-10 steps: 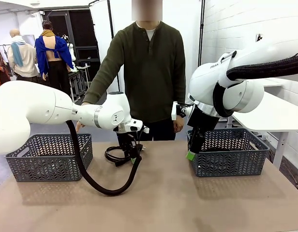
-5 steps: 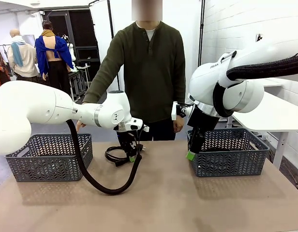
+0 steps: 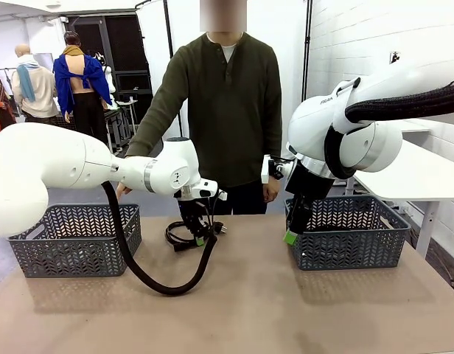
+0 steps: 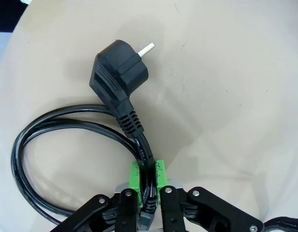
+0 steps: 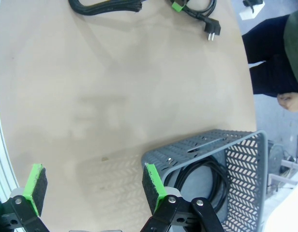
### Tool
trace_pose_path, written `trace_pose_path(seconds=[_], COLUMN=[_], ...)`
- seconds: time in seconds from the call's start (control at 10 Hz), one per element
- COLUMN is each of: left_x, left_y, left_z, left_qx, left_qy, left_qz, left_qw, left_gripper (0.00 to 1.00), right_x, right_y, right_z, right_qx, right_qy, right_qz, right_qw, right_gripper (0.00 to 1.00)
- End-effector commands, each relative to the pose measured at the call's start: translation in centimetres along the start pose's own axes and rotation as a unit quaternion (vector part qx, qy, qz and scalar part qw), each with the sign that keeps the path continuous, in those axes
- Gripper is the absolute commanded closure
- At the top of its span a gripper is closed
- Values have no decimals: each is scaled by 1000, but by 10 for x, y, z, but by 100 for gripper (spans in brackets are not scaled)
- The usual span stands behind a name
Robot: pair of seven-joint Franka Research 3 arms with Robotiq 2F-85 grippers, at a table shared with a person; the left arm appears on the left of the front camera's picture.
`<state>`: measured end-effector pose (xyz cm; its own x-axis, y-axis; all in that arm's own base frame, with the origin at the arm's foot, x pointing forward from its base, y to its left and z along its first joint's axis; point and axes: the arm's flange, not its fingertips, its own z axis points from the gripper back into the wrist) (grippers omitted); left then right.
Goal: Organize the cables according to human instructions.
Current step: Pick up a bundle of cables and place it in the basket indicated by the human.
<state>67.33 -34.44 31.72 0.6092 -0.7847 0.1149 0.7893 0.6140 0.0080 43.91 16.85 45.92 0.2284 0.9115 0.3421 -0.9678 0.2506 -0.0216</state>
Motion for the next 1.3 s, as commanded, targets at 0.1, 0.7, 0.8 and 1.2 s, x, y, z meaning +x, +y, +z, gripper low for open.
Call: trace_pose_path(seconds=[0.1,0.7,0.8,1.2], left_x=[-4,-53,-71,-142], left_y=[-7,-36,-35,-23], left_z=[56,176,197,251], left_qx=[16,24,34,60], left_qy=[-6,-21,-22,-29], left_qz=[-8,-174,-191,-200], left_qw=[1000,984,981,977], left_gripper=[100,100,100,100], right_x=[0,0,0,0], right_y=[-1,-1,-1,-1], right_z=[0,0,0,0], right_qx=[-3,-3,-3,-3], right_qy=[4,4,4,4], right_qz=[1,1,1,1], right_qw=[1000,1000,1000,1000], right_gripper=[0,0,0,0])
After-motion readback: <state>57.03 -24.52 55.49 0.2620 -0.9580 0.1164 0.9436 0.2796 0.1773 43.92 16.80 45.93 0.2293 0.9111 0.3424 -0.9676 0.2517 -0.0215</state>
